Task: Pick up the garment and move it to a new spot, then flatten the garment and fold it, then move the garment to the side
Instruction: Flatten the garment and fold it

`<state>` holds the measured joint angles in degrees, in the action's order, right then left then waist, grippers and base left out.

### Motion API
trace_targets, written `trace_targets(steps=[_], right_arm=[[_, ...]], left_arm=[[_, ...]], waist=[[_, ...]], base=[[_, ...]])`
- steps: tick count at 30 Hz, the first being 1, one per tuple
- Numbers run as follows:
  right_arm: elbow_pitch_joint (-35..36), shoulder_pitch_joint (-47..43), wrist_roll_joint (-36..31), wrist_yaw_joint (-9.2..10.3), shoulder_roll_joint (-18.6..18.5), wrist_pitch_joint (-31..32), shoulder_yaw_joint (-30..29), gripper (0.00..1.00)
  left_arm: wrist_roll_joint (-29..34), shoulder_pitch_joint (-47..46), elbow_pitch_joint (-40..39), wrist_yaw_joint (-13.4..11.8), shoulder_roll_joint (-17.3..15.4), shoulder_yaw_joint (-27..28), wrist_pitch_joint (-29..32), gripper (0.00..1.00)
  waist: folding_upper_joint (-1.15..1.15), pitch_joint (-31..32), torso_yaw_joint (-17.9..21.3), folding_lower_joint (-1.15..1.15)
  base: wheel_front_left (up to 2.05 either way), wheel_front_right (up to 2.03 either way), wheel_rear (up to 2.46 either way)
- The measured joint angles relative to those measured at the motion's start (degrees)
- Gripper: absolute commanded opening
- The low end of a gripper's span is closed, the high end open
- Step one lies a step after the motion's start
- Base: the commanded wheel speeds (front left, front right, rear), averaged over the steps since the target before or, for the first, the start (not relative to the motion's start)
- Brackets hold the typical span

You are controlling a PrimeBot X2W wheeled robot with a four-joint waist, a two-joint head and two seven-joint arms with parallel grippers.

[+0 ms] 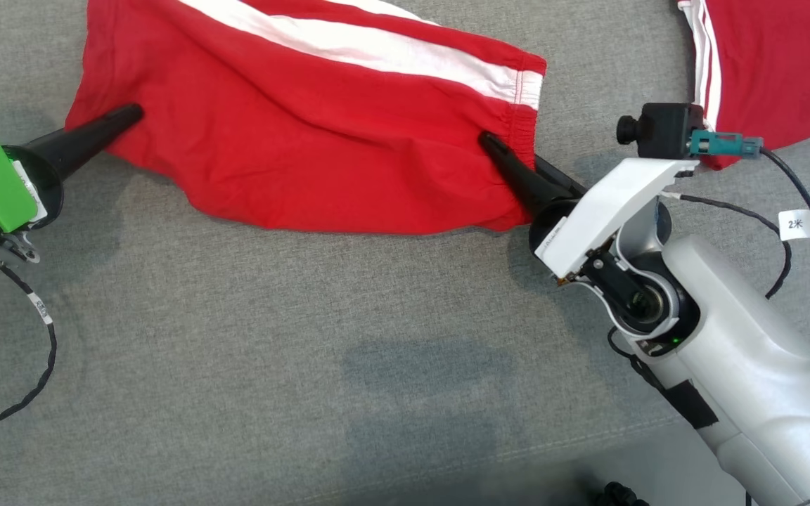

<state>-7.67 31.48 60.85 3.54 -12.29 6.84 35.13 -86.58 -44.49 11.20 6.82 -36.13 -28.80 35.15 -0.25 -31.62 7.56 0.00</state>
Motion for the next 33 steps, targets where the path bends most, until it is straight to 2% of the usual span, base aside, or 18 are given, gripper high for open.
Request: trace_targets(steps=[3,8,16,24,30,31,33], right_arm=[[-0.2,0.1,1.6,-0.12,-1.1,1.7,-0.9,0.00],[-0.9,0.1,3.7,-0.16,-5.1,5.4,-2.4,0.00],[-1.5,-0.9,7.4,0.11,-11.1,11.0,-5.0,0.00],[-0.2,-6.1,10.8,1.18,-16.7,15.2,-7.4,0.00],[1.2,-8.4,12.0,2.20,-19.4,16.4,-9.2,0.00],[1.3,-8.8,12.0,2.23,-19.5,16.8,-9.0,0.00],[1.8,-9.7,12.0,2.56,-19.5,17.0,-8.6,0.00]], left_arm=[[-1.1,0.3,0.1,0.0,0.3,0.0,-0.6,0.00],[-2.0,2.1,0.2,0.1,2.1,0.8,-3.0,0.00],[-2.9,8.4,-4.4,0.3,7.6,0.5,-9.0,0.00],[-2.1,20.3,-8.5,0.3,14.2,-2.1,-16.2,0.00],[-2.7,25.2,-10.0,0.3,16.4,-4.1,-18.7,0.00],[-2.4,25.9,-9.9,0.3,16.4,-4.6,-19.2,0.07],[-1.8,27.1,-9.9,0.3,16.2,-5.1,-19.4,0.30]], waist=[[0.00,0.5,-0.5,0.00],[0.00,1.9,-1.3,0.00],[0.00,5.4,-3.7,0.00],[0.00,8.7,-7.9,0.00],[0.00,10.9,-11.6,0.00],[0.00,11.3,-12.2,0.00],[0.00,11.9,-13.2,0.00]], base=[[0.00,0.00,0.00],[0.00,0.00,0.00],[0.00,0.00,0.00],[0.00,0.00,0.00],[0.00,0.00,0.00],[0.00,0.00,0.00],[0.00,0.00,0.00]])
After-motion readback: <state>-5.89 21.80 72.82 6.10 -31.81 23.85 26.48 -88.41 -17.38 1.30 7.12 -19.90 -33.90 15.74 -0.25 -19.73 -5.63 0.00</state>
